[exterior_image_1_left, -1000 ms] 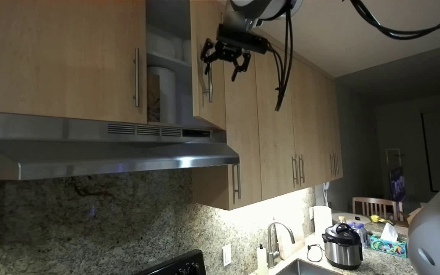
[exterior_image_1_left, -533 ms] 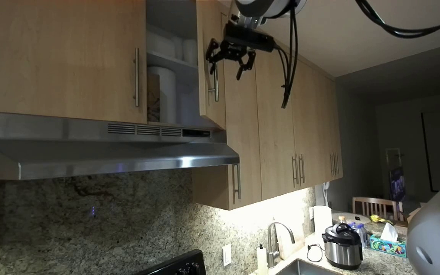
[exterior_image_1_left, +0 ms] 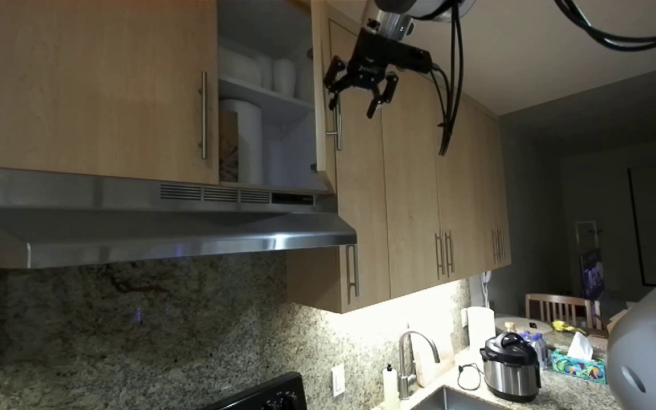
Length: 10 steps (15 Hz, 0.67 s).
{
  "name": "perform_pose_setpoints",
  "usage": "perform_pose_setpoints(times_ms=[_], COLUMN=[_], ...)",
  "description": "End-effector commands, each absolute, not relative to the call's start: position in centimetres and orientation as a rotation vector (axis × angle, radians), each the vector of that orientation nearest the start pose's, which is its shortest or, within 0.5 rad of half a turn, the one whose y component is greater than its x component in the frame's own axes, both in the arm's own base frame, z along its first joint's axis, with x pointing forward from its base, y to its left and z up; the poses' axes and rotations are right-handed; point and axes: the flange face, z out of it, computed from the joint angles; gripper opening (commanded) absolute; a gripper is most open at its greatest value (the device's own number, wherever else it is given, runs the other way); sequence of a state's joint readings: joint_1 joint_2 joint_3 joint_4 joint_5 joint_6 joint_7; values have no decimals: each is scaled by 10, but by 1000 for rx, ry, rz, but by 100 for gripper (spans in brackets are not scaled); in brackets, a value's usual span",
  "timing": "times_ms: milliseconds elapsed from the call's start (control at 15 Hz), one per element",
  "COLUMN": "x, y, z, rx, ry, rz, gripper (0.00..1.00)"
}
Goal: Open the right door of the cabinet
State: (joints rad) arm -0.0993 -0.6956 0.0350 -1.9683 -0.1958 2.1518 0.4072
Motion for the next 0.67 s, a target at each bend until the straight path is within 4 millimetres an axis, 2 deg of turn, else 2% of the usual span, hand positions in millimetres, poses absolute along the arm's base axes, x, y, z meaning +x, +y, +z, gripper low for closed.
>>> perform_pose_setpoints(times_ms=[0, 600], x=[334, 318], y=[-51, -86], z=[818, 824], rx=[-2853, -2890], ry=[584, 422], rz=[-1335, -1292], gripper=[100, 100])
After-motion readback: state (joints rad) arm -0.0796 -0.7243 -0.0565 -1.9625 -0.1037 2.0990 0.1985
